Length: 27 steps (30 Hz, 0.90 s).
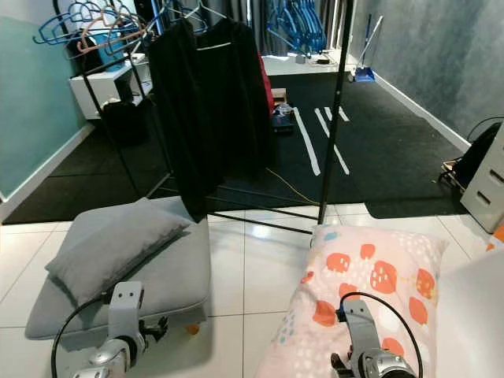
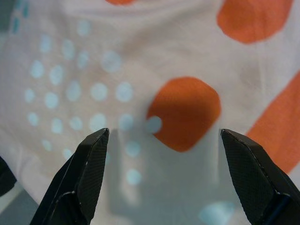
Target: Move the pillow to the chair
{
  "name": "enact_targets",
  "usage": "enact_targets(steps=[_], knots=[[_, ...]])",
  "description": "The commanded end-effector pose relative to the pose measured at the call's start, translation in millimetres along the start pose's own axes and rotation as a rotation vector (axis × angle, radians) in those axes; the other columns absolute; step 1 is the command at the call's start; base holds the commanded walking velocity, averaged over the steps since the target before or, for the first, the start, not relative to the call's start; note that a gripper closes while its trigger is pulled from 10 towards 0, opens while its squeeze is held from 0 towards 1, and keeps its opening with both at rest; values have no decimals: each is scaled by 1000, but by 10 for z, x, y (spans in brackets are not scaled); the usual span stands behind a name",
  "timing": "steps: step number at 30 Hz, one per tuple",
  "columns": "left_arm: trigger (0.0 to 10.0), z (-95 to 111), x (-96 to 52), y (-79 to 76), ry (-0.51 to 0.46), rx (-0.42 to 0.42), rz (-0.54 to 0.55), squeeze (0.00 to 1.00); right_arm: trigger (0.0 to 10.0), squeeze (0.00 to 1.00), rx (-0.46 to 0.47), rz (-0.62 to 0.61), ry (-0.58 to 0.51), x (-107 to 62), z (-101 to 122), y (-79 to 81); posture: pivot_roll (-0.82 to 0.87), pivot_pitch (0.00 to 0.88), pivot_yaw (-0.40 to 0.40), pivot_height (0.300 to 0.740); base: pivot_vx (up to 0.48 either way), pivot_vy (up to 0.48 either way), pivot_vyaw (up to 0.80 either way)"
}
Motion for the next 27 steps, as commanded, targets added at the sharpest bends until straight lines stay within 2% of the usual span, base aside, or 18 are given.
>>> enact_targets(steps=[1, 7, 13, 17, 25, 27], knots=[[10000, -46, -20, 18, 14, -3, 0, 0, 10000, 0, 4, -20, 25, 0, -51, -28, -133, 37, -3, 740, 0, 0, 0], [10000, -24, -39, 46, 6, -1, 1, 0, 10000, 0, 19, -59, 27, -6, -30, -76, -125, 48, -6, 740, 0, 0, 0], [10000, 0, -65, 74, 0, -1, 2, 0, 10000, 0, -8, -145, 125, -50, -200, -268, -121, 67, -6, 732, 0, 0, 0], [10000, 2, -80, 81, 0, -1, 2, 0, 10000, 0, 8, -168, 125, -66, -222, -339, -119, 72, -8, 717, 0, 0, 0], [10000, 6, -95, 100, 1, -8, 3, 0, 10000, 0, 22, -155, 63, -60, -106, -333, -120, 80, -10, 712, 0, 0, 0], [10000, 11, -103, 106, 1, -11, 5, 0, 10000, 0, 23, -122, 33, -48, -21, -263, -120, 81, -11, 712, 0, 0, 0]])
Point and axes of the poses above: a point about 5 cm out from each wrist's last joint towards the gripper, its own x axis pointing out of the wrist towards the gripper, its own z axis along the axis of the wrist's last joint, y = z × x, the point moved 6 cm from there along x, pointing out of the wrist towards the gripper, and after that the axes turned 1 degree about x, right-handed, at the moved point
